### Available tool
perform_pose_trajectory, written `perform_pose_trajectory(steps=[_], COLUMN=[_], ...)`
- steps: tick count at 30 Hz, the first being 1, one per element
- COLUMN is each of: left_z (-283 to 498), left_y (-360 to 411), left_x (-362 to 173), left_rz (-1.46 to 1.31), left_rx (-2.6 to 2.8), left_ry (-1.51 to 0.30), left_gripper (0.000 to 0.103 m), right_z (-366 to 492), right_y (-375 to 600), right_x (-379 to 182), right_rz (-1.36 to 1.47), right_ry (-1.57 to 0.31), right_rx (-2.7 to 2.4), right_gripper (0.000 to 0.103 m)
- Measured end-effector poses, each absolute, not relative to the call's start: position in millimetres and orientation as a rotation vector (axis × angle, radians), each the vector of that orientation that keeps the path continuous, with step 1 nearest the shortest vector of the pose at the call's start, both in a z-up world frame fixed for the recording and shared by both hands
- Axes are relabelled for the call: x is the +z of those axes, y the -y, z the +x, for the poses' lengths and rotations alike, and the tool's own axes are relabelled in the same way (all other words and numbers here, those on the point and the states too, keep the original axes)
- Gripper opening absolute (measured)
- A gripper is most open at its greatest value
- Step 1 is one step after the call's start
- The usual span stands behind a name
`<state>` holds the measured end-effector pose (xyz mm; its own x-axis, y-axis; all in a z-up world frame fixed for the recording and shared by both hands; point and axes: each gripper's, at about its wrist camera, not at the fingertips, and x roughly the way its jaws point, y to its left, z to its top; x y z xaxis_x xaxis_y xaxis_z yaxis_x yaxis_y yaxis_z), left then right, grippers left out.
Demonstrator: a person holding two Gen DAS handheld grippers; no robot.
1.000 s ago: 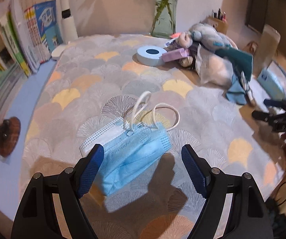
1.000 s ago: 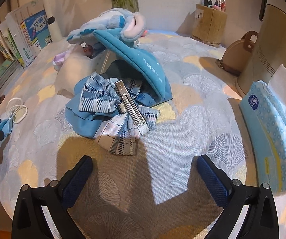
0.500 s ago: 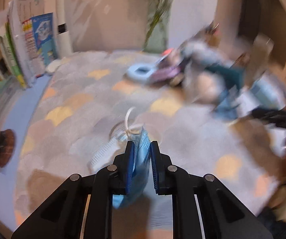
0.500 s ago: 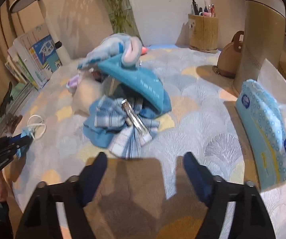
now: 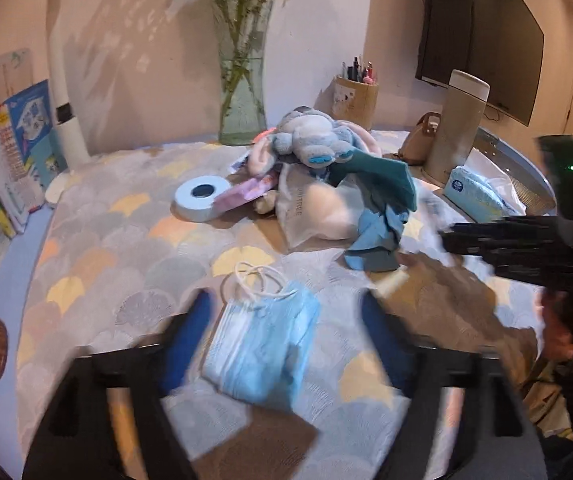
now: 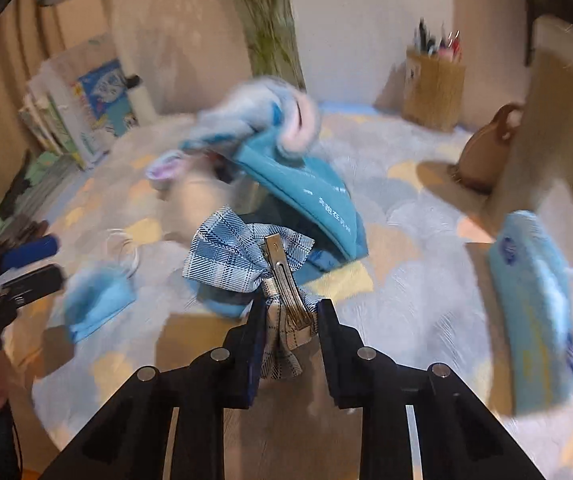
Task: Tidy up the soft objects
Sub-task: 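Grasp the checkered bow hair clip with right tool while left tool lifts the mask, then carry mask and bow clip to the glass bowl and open both tools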
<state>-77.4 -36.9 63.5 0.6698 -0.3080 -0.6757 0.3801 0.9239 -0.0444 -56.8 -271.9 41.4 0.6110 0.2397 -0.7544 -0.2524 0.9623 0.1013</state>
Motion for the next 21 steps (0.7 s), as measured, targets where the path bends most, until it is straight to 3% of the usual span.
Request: perform_pose_trajectory(steps=[7, 8, 10, 11, 18, 19, 21], left_z=[-68.7, -60.5, -49.4, -49.4, -51.3, -53.6, -61.4], left_y=[17.1, 20.5, 24.9, 25.3, 27.9, 29.6, 35.8], left_x=[30.6, 22.1, 6.7, 6.8, 4.3, 4.6, 7.8], left_rz=[0.066, 0.095, 0.131, 0.126, 0.100, 0.104, 0.126], left_rx=[-0.318, -0.285, -0.250, -0.247, -0.235, -0.234, -0.261], left_ry=[-0.864, -0.904, -0.963, -0.938, -0.923, -0.922, -0.895], left_gripper=[0.084, 0.084, 0.089, 0.091, 0.092, 0.090, 0.060], right_z=[-85.6, -84.0, -78.5, -77.5, -79.9, -81.4, -83.4], right_y=[278.0, 278.2, 278.4, 279.2, 272.1, 269.9, 266.0], right_x=[30.4, 26.7, 20.3, 19.9, 8.8, 9.5, 11.8], right_rz=[-0.054, -0.057, -0.034, -0.018, -0.062, -0.069, -0.071], right_ry=[-0.937, -0.947, -0.965, -0.956, -0.921, -0.913, -0.908], right_rx=[0.239, 0.234, 0.236, 0.243, 0.210, 0.206, 0.221], right_gripper=[0.028, 0.031, 0.053, 0.056, 0.057, 0.049, 0.037])
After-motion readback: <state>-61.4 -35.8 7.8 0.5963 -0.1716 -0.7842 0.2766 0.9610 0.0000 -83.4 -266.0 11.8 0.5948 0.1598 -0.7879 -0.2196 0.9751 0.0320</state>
